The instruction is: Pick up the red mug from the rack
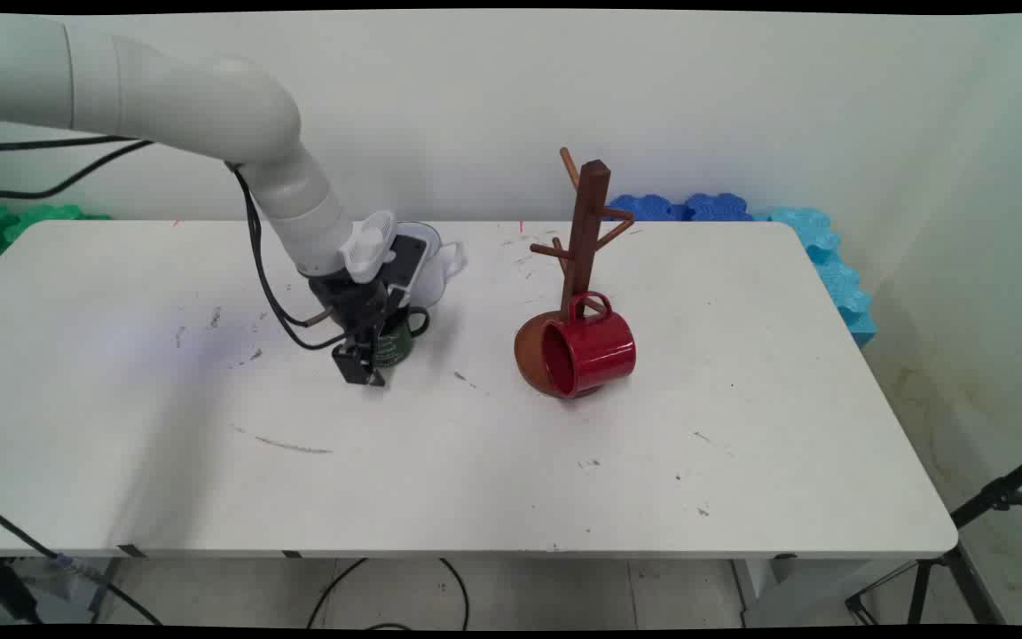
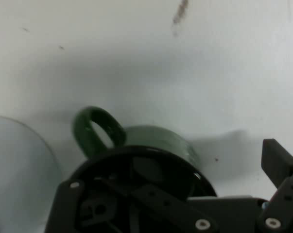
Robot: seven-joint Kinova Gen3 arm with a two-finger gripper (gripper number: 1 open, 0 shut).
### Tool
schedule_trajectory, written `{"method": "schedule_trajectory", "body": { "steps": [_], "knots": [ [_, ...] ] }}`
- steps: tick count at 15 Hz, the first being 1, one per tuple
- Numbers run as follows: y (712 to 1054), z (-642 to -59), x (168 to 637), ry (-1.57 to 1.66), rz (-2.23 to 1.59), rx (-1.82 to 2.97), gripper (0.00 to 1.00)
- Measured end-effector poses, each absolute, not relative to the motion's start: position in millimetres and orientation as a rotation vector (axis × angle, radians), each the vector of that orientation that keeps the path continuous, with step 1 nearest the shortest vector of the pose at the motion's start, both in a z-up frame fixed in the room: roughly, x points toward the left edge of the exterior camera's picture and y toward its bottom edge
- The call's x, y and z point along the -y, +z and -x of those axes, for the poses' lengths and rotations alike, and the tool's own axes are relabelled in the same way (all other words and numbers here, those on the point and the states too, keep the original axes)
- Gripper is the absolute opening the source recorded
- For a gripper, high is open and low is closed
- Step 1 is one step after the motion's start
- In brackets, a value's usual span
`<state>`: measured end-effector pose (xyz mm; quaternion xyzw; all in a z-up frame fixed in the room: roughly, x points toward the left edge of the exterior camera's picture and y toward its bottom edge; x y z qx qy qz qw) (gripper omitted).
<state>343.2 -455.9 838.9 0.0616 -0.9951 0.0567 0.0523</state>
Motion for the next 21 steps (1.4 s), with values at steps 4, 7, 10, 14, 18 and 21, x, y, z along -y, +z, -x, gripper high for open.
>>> {"method": "schedule_trajectory", "body": {
  "steps": [4, 7, 10, 14, 18, 21],
  "knots": [
    [870, -350, 455, 0.214, -0.185, 2.963, 1.0],
    [911, -366, 451, 0.237, -0.166, 2.889, 1.0],
    [958, -391, 447, 0.255, -0.175, 2.784, 1.0],
    [1015, -431, 436, 0.224, -0.28, 2.6, 1.0],
    [1046, -472, 416, 0.207, -0.385, 2.436, 1.0],
    [1061, -506, 393, 0.214, -0.485, 2.297, 1.0]
  ]
}}
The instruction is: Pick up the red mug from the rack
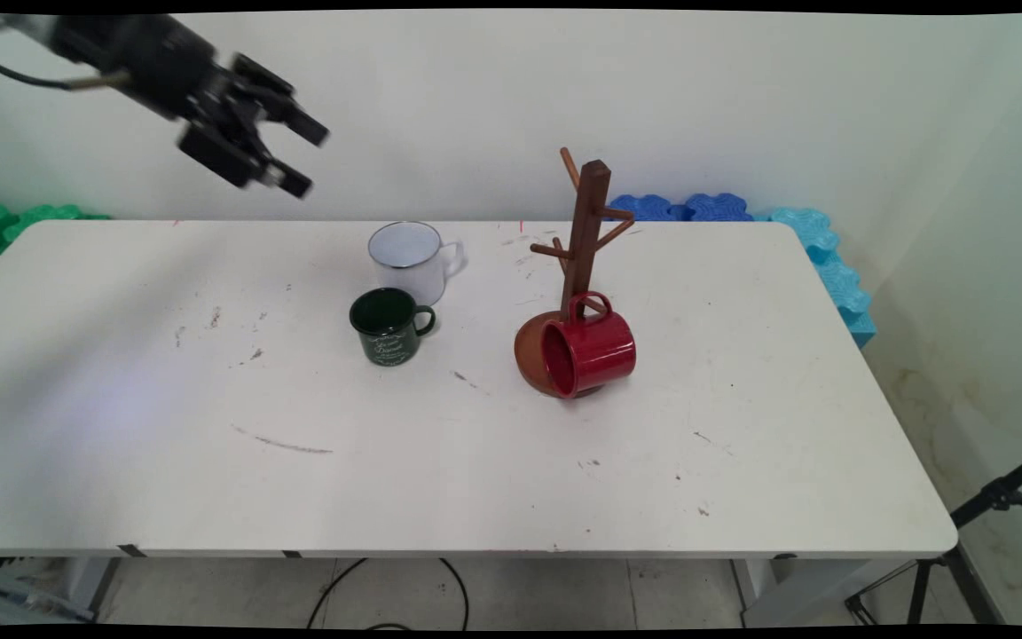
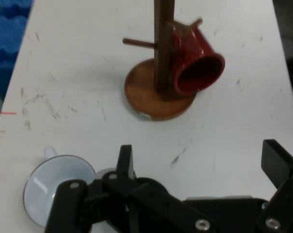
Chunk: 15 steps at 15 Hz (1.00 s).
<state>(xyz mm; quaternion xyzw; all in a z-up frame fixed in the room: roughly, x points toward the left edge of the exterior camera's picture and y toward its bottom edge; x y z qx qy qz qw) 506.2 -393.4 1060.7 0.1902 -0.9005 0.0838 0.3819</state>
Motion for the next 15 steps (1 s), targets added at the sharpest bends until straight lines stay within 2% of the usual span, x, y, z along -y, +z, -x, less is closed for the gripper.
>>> {"method": "schedule_trajectory", "body": {
  "steps": [6, 15],
  "knots": [
    [1049, -547, 349, 0.243, -0.585, 2.136, 1.0],
    [999, -542, 315, 0.226, -0.639, 2.062, 1.0]
  ]
}}
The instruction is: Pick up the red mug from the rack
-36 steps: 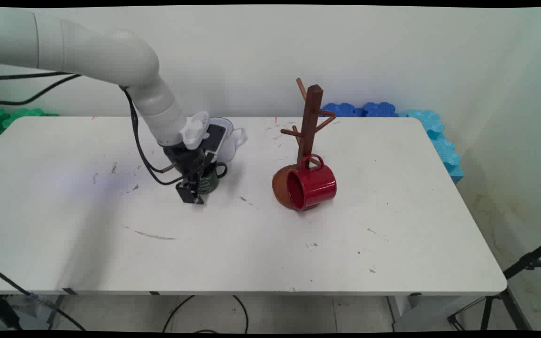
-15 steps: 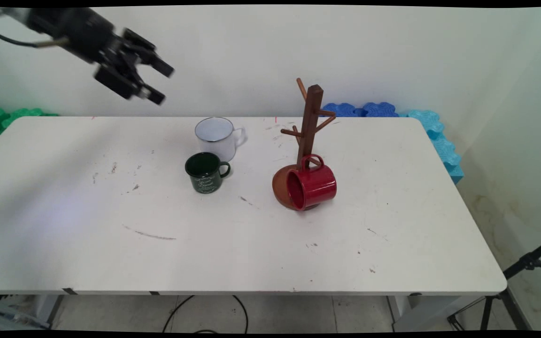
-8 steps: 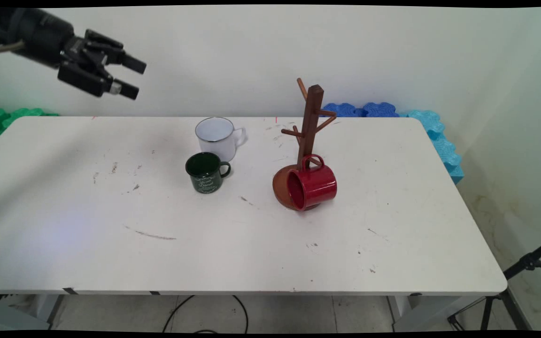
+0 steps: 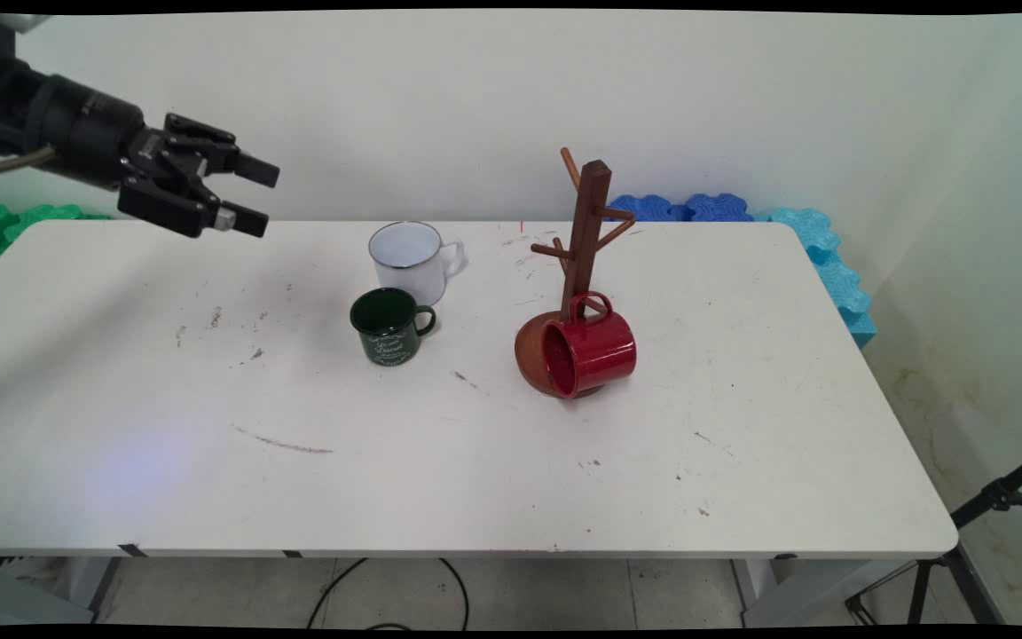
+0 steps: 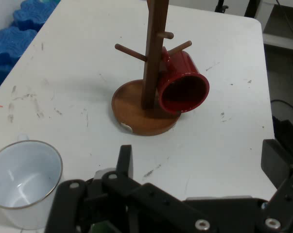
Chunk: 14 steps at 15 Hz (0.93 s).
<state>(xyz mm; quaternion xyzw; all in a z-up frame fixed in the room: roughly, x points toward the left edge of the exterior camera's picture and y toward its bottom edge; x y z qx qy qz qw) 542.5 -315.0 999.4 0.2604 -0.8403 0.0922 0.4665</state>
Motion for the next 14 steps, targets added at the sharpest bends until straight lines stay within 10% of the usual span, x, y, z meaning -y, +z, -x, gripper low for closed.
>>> {"method": "schedule_trajectory", "body": {
  "steps": [14],
  "knots": [
    [975, -534, 316, 0.259, -0.699, 2.032, 1.0]
  ]
}}
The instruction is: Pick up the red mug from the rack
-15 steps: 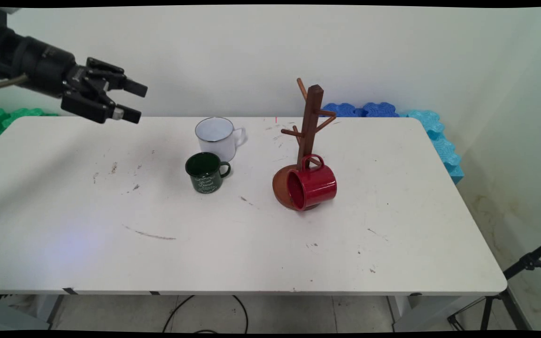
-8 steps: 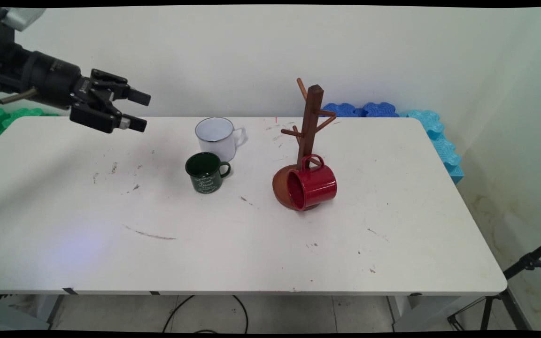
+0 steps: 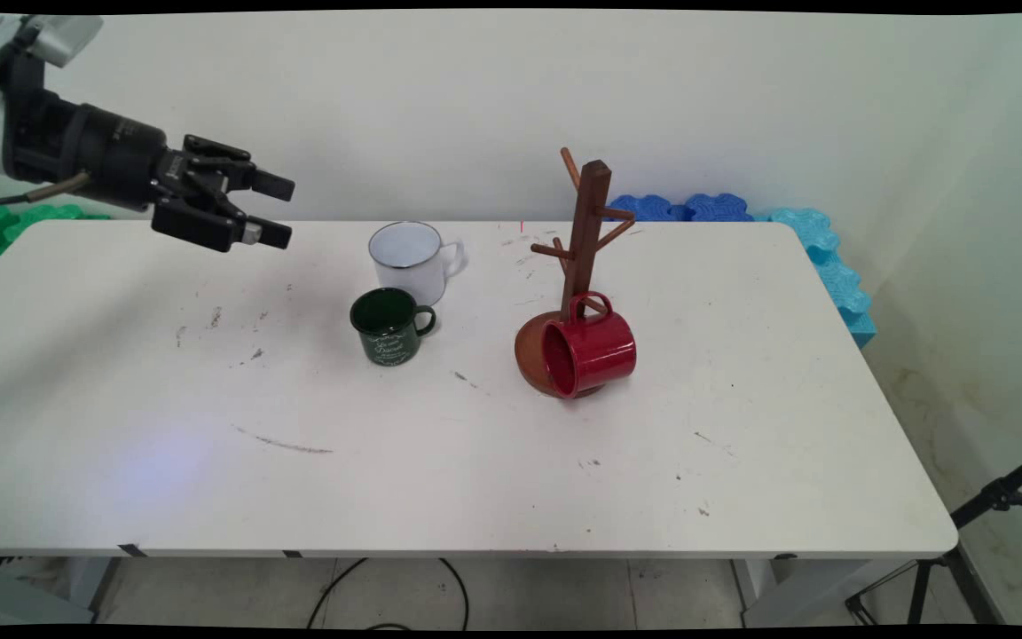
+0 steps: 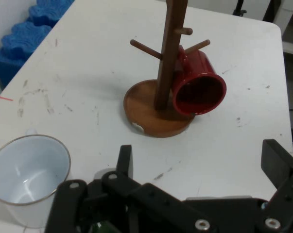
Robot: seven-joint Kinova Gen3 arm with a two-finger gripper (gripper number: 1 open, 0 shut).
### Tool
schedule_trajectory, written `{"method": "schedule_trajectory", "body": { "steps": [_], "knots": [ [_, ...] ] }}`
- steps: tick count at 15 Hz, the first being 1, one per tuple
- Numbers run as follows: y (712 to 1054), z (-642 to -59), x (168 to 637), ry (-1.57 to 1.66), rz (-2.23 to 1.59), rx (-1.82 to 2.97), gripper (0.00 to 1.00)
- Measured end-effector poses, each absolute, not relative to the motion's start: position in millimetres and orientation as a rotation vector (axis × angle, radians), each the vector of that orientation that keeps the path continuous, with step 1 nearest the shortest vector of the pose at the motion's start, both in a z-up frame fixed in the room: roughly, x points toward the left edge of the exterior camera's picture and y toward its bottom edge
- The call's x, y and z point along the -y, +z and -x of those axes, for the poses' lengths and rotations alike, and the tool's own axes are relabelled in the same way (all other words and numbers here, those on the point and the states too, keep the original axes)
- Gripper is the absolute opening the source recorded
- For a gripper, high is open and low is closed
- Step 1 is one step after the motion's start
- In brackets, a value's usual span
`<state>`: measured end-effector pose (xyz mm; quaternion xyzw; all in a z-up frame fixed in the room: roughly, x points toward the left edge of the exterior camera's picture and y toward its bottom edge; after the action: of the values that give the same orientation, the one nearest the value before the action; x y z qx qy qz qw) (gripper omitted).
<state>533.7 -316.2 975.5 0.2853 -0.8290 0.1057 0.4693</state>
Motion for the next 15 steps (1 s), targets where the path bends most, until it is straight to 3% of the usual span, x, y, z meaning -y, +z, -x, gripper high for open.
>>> {"method": "schedule_trajectory", "body": {
  "steps": [7, 15],
  "knots": [
    [977, -512, 332, 0.284, -0.734, 2.025, 1.0],
    [978, -427, 373, 0.239, -0.816, 2.036, 1.0]
  ]
}}
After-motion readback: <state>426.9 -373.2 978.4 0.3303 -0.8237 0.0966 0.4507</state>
